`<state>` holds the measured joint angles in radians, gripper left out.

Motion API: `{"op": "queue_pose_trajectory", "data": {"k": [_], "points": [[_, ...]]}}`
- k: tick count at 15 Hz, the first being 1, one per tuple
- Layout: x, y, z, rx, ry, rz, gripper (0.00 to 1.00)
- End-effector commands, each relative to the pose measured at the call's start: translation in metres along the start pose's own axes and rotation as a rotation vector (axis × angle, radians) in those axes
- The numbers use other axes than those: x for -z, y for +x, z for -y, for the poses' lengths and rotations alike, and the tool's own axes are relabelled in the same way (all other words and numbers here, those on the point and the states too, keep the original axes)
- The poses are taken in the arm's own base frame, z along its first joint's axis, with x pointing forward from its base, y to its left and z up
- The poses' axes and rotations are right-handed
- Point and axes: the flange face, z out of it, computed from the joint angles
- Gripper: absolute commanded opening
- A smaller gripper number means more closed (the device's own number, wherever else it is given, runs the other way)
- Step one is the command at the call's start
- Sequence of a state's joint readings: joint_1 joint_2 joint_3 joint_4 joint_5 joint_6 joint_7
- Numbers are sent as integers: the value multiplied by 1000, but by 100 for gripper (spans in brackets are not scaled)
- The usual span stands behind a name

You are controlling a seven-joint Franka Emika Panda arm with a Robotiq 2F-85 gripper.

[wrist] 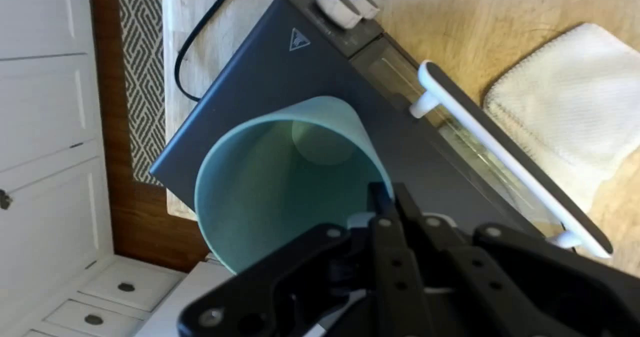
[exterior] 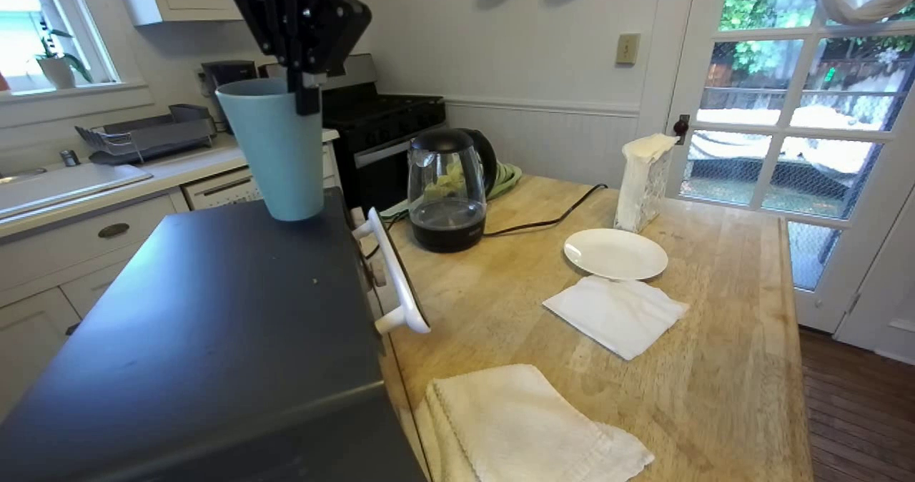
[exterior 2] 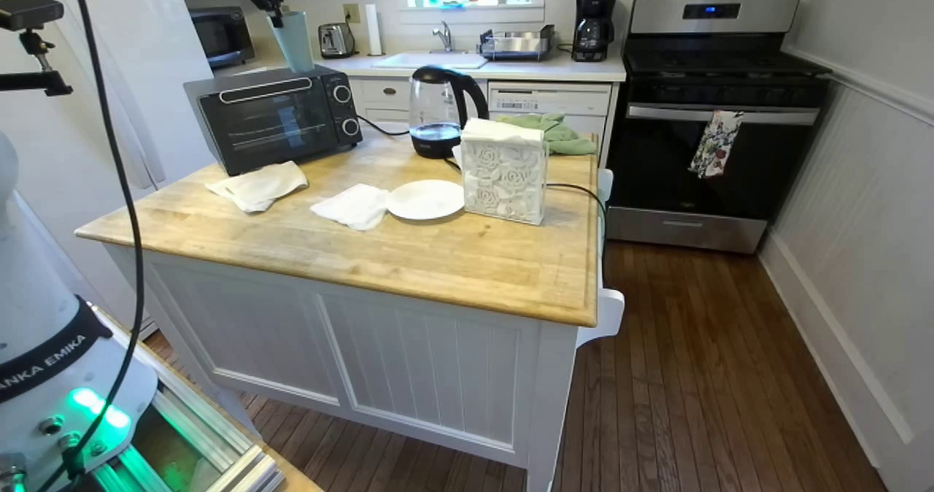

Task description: Pick up the blue cup and put it on the black oven

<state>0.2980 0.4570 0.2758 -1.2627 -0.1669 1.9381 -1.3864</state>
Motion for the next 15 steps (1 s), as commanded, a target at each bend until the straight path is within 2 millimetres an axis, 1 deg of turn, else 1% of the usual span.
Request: {"op": "queue_pose_trajectory", "data": {"k": [1, 3, 6, 7, 8, 9, 11, 13, 15], "points": [[-10, 18, -28, 175, -31, 9, 1], [-16, 25, -34, 231, -39, 3, 1], [-15, 28, -41, 283, -51, -8, 1], [-14, 27, -42, 294, -50, -13, 29], [-13, 26, -44, 303, -50, -11, 31], [-12, 25, -45, 309, -48, -6, 36], [-5, 23, -46, 312, -48, -1, 50], [9, 23, -45, 303, -47, 3, 64], [29, 20, -38, 277, -23, -12, 78]]}}
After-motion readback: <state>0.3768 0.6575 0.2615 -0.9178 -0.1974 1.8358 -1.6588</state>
